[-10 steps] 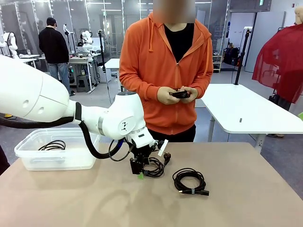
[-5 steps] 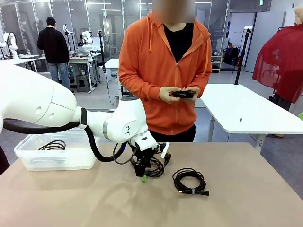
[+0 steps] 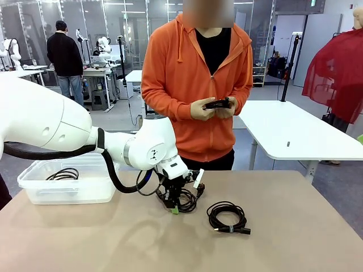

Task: Organize and store the cables.
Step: Place the Power Cable into the Organizing box.

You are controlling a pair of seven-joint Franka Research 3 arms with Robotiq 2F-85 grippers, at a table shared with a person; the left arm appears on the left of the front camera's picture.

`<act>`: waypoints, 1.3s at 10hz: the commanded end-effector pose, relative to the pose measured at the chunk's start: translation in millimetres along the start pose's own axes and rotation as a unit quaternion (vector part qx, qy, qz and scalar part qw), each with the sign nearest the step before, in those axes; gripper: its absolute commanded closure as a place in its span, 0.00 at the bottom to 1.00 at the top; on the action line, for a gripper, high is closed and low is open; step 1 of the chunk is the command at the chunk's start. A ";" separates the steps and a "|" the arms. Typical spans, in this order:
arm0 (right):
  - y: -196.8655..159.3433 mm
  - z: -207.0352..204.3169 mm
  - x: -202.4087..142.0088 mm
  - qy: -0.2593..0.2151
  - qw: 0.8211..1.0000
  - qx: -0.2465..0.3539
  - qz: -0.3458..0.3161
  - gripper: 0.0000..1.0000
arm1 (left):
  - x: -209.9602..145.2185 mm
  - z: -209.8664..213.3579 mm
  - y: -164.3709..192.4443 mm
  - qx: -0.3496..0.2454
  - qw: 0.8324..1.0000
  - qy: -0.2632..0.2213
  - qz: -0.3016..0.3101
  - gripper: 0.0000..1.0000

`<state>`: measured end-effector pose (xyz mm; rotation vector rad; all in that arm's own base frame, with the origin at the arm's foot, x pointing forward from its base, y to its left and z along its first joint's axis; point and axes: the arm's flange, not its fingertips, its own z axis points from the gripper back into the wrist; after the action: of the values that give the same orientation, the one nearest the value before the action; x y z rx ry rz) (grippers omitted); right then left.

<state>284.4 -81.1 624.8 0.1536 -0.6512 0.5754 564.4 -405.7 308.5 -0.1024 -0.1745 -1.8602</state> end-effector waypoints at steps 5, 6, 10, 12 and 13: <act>-0.2 0.5 -1.7 0.000 1.000 0.000 0.001 0.00 | 7.0 23.3 -16.9 -0.004 1.000 0.019 0.019 1.00; -0.2 0.5 -1.7 0.000 1.000 0.000 0.001 0.00 | 11.2 35.6 -22.6 -0.006 1.000 0.014 0.020 1.00; -0.2 0.5 -1.7 0.000 1.000 0.000 0.001 0.00 | 24.5 100.0 -65.5 0.053 0.997 0.038 -0.028 0.88; -0.2 0.5 -1.7 0.000 1.000 0.000 0.001 0.00 | 24.1 106.3 -71.0 0.059 0.997 0.032 -0.030 0.88; -0.2 0.5 -1.7 0.000 1.000 0.000 0.001 0.00 | 23.9 108.0 -71.8 0.061 0.997 0.032 -0.029 0.88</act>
<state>284.4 -81.1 624.8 0.1536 -0.6511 0.5754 490.3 -397.7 418.7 0.0299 -0.2212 -1.9001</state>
